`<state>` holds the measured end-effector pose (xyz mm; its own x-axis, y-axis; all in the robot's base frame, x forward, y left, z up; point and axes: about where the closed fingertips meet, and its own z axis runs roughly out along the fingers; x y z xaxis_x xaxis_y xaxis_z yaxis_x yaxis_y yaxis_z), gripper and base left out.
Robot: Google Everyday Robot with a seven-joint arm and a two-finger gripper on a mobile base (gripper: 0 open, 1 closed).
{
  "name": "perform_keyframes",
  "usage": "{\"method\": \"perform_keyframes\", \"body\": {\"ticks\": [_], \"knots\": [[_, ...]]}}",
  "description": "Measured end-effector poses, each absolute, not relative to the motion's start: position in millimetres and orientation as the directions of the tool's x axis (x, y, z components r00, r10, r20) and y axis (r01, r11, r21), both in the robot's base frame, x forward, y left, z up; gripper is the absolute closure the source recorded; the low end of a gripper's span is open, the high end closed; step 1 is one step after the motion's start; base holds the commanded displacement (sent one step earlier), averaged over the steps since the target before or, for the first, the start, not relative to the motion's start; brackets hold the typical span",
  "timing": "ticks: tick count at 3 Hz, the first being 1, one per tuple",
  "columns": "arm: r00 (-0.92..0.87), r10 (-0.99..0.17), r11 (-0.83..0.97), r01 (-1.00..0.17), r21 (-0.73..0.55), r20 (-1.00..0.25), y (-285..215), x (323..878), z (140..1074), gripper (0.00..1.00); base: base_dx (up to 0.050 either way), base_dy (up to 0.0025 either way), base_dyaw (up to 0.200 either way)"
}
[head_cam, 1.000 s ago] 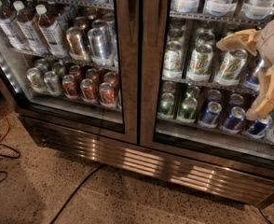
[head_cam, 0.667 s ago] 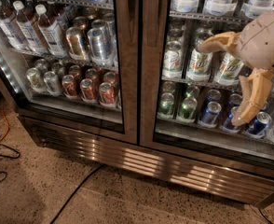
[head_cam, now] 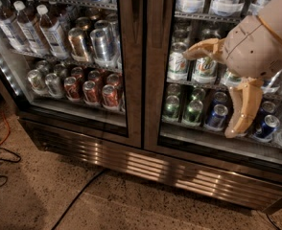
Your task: Open right fridge door
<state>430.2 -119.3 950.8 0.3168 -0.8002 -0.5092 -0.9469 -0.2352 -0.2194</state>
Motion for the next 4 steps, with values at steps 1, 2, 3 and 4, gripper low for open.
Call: {"method": "perform_keyframes", "body": {"ticks": [1,2,3,4], "knots": [[0.347,-0.718,-0.246,-0.937,-0.246,-0.604,-119.1,431.9,948.3,0.00,0.000,0.00000,0.000],[0.406,-0.492,-0.251,-0.913,-0.321,-0.770,-133.7,437.6,937.2,0.00,0.000,0.00000,0.000],[0.419,-0.286,-0.223,-0.904,-0.365,-0.862,-138.6,441.3,943.8,0.00,0.000,0.00000,0.000],[0.419,-0.286,-0.223,-0.904,-0.365,-0.862,-138.6,441.3,943.8,0.00,0.000,0.00000,0.000]]}}
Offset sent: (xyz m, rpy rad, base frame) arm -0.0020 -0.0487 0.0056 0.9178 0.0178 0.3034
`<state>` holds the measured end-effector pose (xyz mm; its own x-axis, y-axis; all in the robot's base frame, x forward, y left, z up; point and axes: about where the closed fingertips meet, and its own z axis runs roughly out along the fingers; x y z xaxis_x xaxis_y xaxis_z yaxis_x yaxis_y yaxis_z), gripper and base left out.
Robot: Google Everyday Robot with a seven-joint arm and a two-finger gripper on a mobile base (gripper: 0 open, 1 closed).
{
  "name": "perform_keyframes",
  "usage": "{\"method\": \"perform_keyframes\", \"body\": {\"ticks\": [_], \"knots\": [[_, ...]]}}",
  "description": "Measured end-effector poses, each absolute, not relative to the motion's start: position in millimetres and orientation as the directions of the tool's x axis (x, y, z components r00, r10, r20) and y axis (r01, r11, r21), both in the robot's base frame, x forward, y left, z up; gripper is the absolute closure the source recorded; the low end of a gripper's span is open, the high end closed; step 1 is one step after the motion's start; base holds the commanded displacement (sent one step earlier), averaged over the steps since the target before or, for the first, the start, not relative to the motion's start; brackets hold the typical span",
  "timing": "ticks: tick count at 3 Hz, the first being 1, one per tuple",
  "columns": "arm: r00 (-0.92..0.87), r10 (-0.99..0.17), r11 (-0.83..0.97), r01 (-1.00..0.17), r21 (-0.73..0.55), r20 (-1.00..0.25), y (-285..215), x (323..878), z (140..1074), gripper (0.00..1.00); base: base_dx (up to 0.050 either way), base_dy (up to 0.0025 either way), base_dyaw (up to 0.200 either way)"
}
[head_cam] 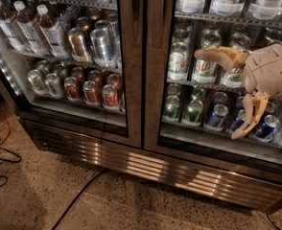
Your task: Open right fridge door
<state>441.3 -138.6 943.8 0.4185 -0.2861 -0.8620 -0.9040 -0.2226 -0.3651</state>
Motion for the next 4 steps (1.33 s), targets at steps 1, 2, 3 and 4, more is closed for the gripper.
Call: {"method": "perform_keyframes", "body": {"ticks": [1,2,3,4], "knots": [[0.413,-0.263,-0.151,-0.910,-0.386,-0.872,-139.4,448.2,945.2,0.00,0.000,0.00000,0.000],[0.410,-0.239,-0.048,-0.911,-0.411,-0.880,-142.2,455.3,945.9,0.00,0.000,0.00000,0.000],[0.408,-0.231,0.018,-0.906,-0.423,-0.883,-146.0,458.8,945.8,0.00,0.000,0.00000,0.000],[0.406,-0.256,0.060,-0.899,-0.434,-0.877,-148.2,460.3,945.4,0.00,0.000,0.00000,0.000]]}}
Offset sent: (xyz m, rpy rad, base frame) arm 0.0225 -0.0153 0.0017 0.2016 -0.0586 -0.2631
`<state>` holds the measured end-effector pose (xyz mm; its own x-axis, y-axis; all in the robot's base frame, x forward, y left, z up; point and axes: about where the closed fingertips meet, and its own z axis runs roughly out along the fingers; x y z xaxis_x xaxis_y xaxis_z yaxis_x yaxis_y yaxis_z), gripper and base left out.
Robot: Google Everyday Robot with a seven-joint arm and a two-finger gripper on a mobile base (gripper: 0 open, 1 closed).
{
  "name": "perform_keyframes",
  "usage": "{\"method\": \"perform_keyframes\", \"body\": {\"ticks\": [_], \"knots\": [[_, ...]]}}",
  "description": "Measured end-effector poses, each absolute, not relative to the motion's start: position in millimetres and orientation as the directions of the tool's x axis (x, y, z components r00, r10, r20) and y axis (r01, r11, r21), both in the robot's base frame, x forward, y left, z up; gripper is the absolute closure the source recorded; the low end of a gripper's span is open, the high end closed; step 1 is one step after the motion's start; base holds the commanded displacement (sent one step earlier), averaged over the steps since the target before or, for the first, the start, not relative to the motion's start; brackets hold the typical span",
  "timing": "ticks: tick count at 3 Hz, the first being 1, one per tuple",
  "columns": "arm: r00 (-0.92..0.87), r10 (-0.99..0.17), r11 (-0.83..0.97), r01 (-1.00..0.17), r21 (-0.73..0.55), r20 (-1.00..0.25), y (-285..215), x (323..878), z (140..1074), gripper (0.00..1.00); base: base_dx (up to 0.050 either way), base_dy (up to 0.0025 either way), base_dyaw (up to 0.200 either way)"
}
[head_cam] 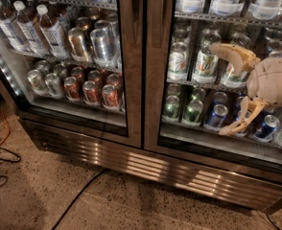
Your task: Open right fridge door
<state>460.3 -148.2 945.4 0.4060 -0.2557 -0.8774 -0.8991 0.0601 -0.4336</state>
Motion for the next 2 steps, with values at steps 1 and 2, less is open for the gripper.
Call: {"method": "perform_keyframes", "body": {"ticks": [1,2], "knots": [[0.406,-0.256,0.060,-0.899,-0.434,-0.877,-148.2,460.3,945.5,0.00,0.000,0.00000,0.000],[0.436,-0.286,0.065,-0.879,-0.472,-0.853,-138.5,506.5,974.9,0.00,0.000,0.00000,0.000]]}}
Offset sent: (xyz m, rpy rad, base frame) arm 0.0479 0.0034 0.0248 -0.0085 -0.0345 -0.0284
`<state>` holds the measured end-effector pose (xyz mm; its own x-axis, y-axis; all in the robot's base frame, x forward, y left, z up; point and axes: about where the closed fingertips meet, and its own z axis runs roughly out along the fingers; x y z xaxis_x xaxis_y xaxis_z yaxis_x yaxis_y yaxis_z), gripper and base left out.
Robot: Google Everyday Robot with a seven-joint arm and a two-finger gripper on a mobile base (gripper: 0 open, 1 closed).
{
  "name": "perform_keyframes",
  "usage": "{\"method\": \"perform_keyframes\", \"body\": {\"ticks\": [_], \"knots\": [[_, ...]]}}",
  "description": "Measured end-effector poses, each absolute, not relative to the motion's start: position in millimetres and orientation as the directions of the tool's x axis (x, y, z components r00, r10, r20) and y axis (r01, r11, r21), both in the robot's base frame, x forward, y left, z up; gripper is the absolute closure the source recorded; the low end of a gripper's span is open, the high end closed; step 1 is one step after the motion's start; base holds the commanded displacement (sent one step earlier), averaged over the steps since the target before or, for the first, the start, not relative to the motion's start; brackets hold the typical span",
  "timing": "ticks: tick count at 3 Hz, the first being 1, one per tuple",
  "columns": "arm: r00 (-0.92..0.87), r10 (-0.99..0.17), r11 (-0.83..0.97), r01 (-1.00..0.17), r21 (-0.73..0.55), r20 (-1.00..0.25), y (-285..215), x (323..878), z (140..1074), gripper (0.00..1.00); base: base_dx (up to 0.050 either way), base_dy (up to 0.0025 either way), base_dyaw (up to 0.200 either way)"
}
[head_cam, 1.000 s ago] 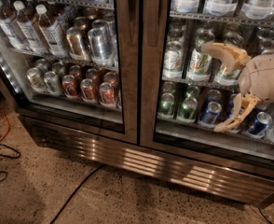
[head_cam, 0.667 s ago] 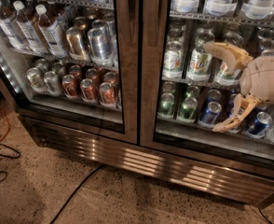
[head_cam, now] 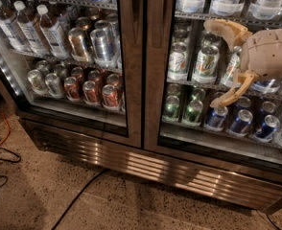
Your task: Open right fridge door
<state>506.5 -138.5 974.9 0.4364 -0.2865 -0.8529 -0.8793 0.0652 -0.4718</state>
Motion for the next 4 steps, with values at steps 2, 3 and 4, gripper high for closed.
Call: {"method": "perform_keyframes", "body": {"ticks": [2,3,4], "knots": [[0.486,-0.282,0.044,-0.855,-0.518,-0.827,-132.5,498.5,1002.4,0.00,0.000,0.00000,0.000],[0.534,-0.289,0.048,-0.821,-0.569,-0.795,-135.1,484.7,1027.8,0.00,0.000,0.00000,0.000],[0.534,-0.287,0.044,-0.822,-0.568,-0.795,-133.6,484.8,1027.6,0.00,0.000,0.00000,0.000]]}}
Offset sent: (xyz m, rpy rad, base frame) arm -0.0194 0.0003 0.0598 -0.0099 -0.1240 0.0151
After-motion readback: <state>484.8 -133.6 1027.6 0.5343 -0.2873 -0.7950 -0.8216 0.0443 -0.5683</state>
